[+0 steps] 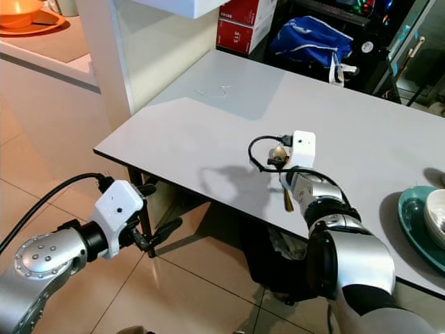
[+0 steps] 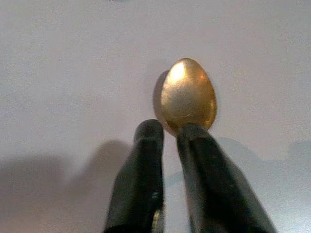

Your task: Setting the table

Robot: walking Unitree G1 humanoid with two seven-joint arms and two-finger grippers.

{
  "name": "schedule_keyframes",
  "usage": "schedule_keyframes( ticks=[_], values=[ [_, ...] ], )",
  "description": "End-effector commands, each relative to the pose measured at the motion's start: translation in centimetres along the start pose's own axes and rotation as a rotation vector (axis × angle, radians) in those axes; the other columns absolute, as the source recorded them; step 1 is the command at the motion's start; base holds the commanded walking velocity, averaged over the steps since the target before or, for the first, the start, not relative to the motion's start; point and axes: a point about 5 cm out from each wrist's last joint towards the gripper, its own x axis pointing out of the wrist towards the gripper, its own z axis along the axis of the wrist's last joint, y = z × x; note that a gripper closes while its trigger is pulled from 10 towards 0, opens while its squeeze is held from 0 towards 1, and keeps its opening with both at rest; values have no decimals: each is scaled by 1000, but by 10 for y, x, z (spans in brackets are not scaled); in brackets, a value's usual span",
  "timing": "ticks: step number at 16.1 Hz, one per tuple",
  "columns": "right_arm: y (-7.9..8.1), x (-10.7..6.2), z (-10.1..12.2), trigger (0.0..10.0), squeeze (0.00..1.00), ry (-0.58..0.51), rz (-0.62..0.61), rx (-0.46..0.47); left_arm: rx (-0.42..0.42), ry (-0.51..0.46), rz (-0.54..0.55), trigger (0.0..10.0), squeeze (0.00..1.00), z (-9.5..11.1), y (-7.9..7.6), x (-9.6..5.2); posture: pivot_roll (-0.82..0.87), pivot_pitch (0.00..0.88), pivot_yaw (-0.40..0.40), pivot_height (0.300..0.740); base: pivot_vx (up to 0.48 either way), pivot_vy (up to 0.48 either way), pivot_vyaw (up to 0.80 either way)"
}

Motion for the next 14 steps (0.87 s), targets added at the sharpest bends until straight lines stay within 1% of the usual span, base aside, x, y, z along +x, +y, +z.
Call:
schedule_keyframes(
  ticks=[1,5,9,12,13,14],
  values=[
    [-5,-2,15,10000,1000,-29,-16,-32,5,-9,-8,10000,0,3,-3,-2,110,39,-103,740,0,0,0],
    [-8,-3,20,10000,1000,-38,-16,-2,8,-8,0,10000,0,4,-3,-4,126,50,-115,740,0,0,0],
    [-8,-2,20,10000,1000,-52,-24,45,-4,4,8,10000,0,3,-5,-11,135,79,-112,740,0,0,0],
    [-7,-2,19,10000,1000,-53,-37,43,-5,10,5,10000,0,3,-6,-13,144,102,-104,740,0,0,0],
    [-9,-2,20,10000,580,-62,-55,67,-6,14,1,10000,0,3,-6,-14,145,106,-98,740,0,0,0],
    [-10,-3,20,10000,0,-65,-67,73,-7,20,-4,10000,0,3,-7,-15,144,112,-93,740,0,0,0]
  ],
)
